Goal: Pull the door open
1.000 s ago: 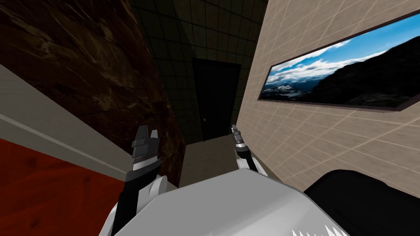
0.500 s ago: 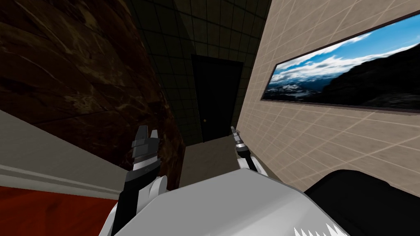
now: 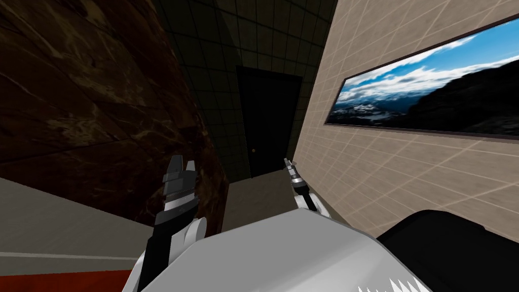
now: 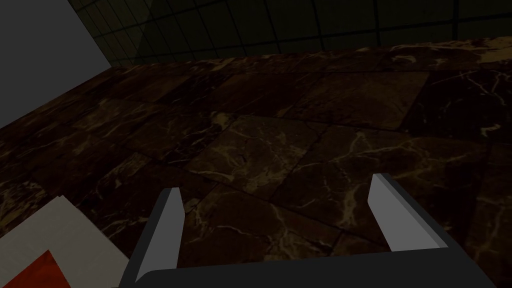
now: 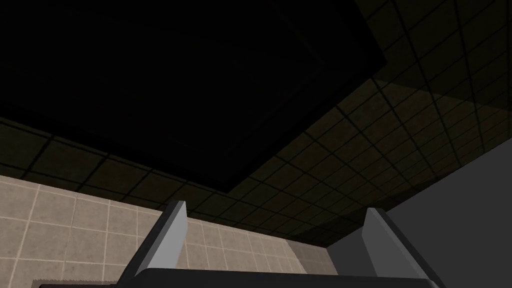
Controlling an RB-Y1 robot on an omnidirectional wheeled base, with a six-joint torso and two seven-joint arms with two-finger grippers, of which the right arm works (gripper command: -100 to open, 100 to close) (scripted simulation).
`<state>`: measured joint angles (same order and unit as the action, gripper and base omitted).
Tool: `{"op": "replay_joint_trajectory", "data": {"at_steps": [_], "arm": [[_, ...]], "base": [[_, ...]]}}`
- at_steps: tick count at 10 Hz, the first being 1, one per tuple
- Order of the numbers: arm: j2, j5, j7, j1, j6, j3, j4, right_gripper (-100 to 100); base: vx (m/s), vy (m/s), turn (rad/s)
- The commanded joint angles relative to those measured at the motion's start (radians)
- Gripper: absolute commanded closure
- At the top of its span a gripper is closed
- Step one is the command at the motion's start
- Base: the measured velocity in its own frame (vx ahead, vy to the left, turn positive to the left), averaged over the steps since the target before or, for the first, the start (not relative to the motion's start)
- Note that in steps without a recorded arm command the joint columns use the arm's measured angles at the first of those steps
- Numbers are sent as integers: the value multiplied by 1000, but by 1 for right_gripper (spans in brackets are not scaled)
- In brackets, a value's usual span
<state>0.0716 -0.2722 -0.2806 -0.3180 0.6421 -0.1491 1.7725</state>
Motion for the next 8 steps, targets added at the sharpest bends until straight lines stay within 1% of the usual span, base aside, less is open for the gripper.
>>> {"op": "replay_joint_trajectory", "data": {"at_steps": [1, 8], "arm": [[4, -22, -22, 10, 10, -15, -29, -100], [17, -123, -121, 73, 66, -89, -190, -100]], "base": [[95, 16, -10], [100, 38, -14]]}}
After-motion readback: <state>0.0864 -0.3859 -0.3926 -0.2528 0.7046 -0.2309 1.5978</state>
